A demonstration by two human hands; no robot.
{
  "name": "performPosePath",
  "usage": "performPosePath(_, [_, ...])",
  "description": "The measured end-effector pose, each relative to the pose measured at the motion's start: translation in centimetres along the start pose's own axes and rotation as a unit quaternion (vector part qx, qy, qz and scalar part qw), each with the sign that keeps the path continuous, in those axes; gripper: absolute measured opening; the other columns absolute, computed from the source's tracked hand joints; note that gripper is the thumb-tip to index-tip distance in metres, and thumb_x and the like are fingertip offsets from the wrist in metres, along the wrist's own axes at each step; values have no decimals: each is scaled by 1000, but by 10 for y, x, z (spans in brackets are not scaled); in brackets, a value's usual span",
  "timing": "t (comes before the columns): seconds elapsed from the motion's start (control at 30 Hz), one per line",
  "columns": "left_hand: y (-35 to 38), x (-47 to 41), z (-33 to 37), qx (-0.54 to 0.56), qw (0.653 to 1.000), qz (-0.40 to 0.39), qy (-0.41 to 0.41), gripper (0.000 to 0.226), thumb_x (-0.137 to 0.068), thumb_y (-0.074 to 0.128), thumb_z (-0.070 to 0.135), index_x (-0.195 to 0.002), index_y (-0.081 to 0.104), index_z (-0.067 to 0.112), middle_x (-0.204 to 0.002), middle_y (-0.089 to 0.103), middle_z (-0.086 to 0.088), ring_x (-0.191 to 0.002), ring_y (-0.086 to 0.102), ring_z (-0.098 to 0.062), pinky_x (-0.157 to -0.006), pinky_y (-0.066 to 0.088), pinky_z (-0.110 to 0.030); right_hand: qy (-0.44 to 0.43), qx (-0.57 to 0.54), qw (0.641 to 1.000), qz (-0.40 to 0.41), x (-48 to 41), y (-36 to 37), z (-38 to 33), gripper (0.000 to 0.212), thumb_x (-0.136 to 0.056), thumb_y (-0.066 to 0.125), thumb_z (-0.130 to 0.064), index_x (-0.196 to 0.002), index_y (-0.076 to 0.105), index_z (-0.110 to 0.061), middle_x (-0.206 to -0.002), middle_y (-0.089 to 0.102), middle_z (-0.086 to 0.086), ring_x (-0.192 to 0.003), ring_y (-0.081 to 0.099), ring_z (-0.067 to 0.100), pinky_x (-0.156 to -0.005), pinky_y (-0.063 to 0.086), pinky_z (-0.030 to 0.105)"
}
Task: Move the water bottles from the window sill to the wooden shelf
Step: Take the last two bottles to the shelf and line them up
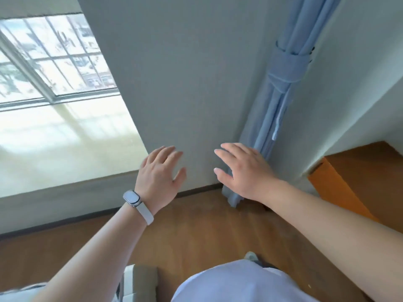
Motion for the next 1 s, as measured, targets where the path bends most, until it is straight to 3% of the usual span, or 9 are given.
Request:
performPosePath(0.37, [-35, 0, -105, -80, 983, 13, -165, 43, -91, 57, 35, -128, 63, 14, -136, 60, -8, -131, 48, -32, -105, 40, -49, -145, -94, 984, -50, -140, 66, -66, 44, -85, 71, -32, -120, 65, -6, -126, 61, 16, -113, 57, 36, -90, 45, 46])
performPosePath(0.47, [-42, -17, -131, -96, 969, 21, -225, 41, -93, 64, 30, -130, 63, 12, -138, 58, -9, -133, 47, -32, -107, 37, -48, -191, -117, 972, -74, -179, 80, -76, 45, -89, 65, -36, -124, 62, -8, -130, 58, 15, -117, 53, 36, -92, 43, 46])
performPosePath(0.7, [-52, -57, -161, -129, 947, 47, -290, 49, -91, 52, 39, -132, 61, 13, -137, 59, -10, -130, 50, -31, -107, 40, -50, -267, -160, 946, -92, -264, 97, -89, 46, -90, 62, -38, -127, 61, -10, -134, 56, 13, -121, 51, 34, -93, 42, 47])
performPosePath(1.0, [-81, -16, -215, -176, 897, 105, -391, 43, -88, 60, 33, -125, 66, 12, -133, 62, -9, -128, 52, -32, -104, 42, -52, -392, -154, 895, -145, -307, 140, -173, 50, -94, 53, -44, -134, 56, -14, -141, 51, 10, -132, 42, 33, -107, 30, 46])
Point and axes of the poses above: each hand's wrist, its own x-axis away from the middle knuckle, its own y-axis out of the palm, z = x × y, the point moved 9 cm from there along -x, towards the middle knuckle
